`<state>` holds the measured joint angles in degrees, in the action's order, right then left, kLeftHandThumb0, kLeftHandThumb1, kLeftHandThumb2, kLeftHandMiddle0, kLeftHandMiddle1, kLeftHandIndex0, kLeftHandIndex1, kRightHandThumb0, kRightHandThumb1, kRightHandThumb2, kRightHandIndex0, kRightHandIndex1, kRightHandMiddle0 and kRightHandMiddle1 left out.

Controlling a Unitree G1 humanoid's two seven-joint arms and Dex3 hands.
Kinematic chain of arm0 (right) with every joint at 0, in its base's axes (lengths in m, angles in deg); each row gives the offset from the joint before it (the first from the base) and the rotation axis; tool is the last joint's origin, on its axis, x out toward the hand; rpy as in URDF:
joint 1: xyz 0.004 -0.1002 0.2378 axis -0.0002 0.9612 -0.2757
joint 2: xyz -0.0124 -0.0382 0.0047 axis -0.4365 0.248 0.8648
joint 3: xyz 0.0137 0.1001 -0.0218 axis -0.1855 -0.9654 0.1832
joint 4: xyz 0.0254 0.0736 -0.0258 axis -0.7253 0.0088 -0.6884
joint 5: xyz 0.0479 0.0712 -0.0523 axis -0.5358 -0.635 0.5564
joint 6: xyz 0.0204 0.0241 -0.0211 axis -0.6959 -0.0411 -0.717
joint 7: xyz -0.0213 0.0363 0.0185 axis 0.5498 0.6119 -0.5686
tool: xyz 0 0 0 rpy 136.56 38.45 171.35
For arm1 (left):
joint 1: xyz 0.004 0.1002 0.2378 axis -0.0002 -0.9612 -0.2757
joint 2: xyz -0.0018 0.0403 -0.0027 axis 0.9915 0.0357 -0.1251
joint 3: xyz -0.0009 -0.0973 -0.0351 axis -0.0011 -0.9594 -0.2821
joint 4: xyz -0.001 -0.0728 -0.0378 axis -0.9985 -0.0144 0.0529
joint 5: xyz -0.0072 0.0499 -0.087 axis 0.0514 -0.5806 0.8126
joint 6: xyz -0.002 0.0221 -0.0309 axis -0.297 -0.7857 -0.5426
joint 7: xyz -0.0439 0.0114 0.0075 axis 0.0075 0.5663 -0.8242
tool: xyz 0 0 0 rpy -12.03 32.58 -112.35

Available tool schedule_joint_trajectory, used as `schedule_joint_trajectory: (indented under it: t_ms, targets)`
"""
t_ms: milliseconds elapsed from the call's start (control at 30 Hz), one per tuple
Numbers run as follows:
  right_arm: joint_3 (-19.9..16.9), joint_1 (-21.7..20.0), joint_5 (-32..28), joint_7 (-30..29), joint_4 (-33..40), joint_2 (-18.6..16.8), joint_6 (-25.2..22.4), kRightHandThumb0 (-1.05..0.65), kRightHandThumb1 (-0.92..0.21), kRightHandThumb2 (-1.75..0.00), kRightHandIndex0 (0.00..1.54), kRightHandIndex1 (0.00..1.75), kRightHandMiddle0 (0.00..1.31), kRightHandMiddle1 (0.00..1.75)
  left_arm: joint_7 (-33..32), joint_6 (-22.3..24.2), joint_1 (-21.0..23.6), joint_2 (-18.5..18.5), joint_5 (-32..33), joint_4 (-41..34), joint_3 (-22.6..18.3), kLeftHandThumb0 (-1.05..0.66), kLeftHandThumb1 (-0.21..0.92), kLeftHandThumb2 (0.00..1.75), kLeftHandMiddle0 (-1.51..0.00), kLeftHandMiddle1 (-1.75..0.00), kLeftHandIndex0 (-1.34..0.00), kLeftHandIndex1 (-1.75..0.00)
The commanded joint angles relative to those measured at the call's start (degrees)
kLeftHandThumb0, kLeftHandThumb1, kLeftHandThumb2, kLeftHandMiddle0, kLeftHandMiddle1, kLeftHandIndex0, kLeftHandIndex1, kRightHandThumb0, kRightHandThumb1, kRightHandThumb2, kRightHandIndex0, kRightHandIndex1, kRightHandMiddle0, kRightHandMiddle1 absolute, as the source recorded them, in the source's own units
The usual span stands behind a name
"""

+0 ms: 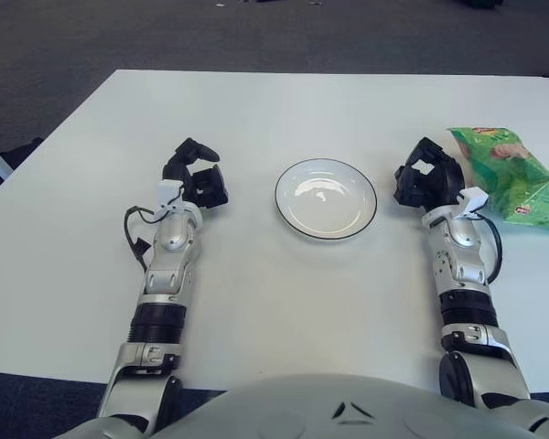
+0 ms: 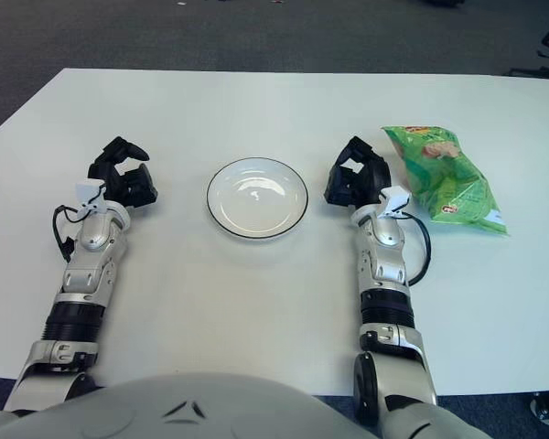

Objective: Put the snack into the plate.

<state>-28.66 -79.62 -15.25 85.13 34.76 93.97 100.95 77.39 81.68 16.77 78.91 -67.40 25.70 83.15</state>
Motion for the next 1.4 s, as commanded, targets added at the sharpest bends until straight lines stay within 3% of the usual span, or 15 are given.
schedule_joint_trajectory:
  t_ms: [0,133,533,900,967,1067,1100,1200,1367]
  targets:
    - [0.03,3.92,0.8,-0.47,-3.62,-1.17,0.32,-0.55,-0.15,-1.52,1.34,1.75,0.75,1.75,-0.29,-0.56,-6.63,-5.22,-0.34,4.16,0.92,-0.5,0.26,1.38,-1.37,-1.75,-0.66,-1.75]
    - [-0.17,3.64,1.66,-1.39,-4.35,-1.26,1.9,-0.55,-0.15,-1.52,1.34,1.75,0.75,1.75,0.14,-0.38,-6.48,-4.97,-0.24,4.27,0.91,-0.5,0.26,1.39,-1.37,-1.75,-0.66,-1.75]
    - [-0.54,2.42,4.41,-5.58,-3.49,-1.1,5.74,-0.52,-0.21,-1.45,1.12,1.75,0.7,1.75,1.17,-1.5,-6.28,-4.53,-0.15,5.0,0.76,-0.5,0.26,1.39,-1.38,-1.75,-0.66,-1.75]
    - [0.8,0.19,8.97,-4.49,-3.55,3.8,12.77,-0.46,-0.36,-1.25,0.95,1.75,0.57,1.75,1.8,-1.83,-5.91,-4.04,-0.31,5.39,0.52,-0.51,0.24,1.41,-1.38,-1.75,-0.68,-1.75]
    - [0.84,-0.35,9.93,-4.28,-2.29,5.32,13.36,-0.24,-0.24,-1.4,0.88,1.75,0.55,1.73,1.74,-1.74,-5.88,-4.05,-0.35,5.34,0.49,-0.51,0.24,1.41,-1.38,-1.75,-0.68,-1.75]
    - [1.03,-0.21,11.44,-4.82,0.01,6.3,14.28,-0.09,-0.16,-1.49,0.82,1.75,0.53,1.71,1.72,-1.62,-5.85,-4.01,-0.34,5.33,0.41,-0.51,0.24,1.41,-1.38,-1.75,-0.68,-1.75]
    - [1.0,0.61,12.74,-5.64,3.91,6.5,13.84,-0.06,-0.15,-1.51,0.8,1.75,0.52,1.71,1.71,-1.54,-5.81,-3.97,-0.35,5.35,0.36,-0.51,0.24,1.41,-1.38,-1.75,-0.68,-1.75]
    - [0.74,2.03,15.85,-7.67,9.61,7.06,14.25,-0.03,-0.17,-1.49,0.76,1.75,0.48,1.73,1.61,-1.44,-5.72,-3.91,-0.48,5.37,0.31,-0.51,0.24,1.41,-1.38,-1.75,-0.68,-1.75]
    - [-0.04,1.67,23.24,-12.87,9.9,8.78,16.82,-0.01,-0.24,-1.42,0.69,1.73,0.42,1.74,2.02,-1.38,-5.68,-3.63,-0.71,5.33,0.49,-0.51,0.24,1.41,-1.38,-1.75,-0.68,-1.75]
